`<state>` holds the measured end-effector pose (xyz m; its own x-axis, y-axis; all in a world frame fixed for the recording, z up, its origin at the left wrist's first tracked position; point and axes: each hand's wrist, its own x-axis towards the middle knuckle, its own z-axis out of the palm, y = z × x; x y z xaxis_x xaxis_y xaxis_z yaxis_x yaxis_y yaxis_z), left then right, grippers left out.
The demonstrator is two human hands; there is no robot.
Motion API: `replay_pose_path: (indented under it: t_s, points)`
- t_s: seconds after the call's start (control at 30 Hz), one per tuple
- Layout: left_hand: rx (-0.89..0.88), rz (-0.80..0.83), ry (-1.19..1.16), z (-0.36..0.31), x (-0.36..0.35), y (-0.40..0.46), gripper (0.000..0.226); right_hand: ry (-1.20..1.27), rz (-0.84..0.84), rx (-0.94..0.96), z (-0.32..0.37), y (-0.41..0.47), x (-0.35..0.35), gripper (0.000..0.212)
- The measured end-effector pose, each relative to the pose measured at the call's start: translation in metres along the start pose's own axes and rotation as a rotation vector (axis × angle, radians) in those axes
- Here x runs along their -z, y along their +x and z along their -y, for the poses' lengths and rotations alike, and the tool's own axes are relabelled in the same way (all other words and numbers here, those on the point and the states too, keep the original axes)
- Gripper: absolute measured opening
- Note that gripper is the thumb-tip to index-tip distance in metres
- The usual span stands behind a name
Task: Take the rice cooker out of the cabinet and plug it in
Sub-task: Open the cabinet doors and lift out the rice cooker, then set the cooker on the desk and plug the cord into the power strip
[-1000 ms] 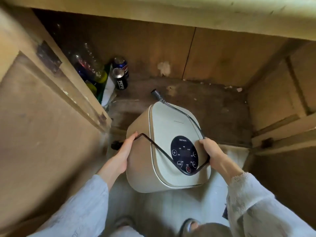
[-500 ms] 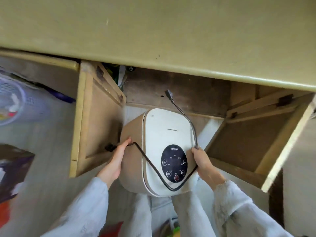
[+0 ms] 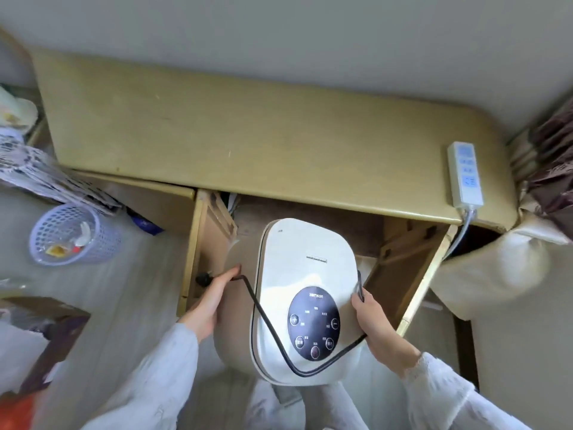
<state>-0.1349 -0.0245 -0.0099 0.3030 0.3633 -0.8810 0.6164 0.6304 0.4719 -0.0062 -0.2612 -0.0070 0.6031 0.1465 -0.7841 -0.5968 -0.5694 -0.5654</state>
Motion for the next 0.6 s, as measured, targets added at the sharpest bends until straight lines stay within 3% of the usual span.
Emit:
replay_pose_path:
  t_s: [0.13, 0.4, 0.6]
  points:
    - [-0.064, 0.023, 0.021, -0.03, -0.015, -0.026, 0.027, 0.024, -0.028, 0.079, 0.027, -0.021, 0.023, 0.04]
    - [-0.206, 0.052, 0.033, -0.085, -0.047, -0.066, 0.058, 0.135, -0.055, 0.272, 0.099, -0.038, 0.065, 0.042]
    - [-0.271, 0.051, -0.022, -0.125, -0.071, -0.068, 0.063, 0.18, -0.088, 0.367, 0.148, -0.037, 0.083, 0.042]
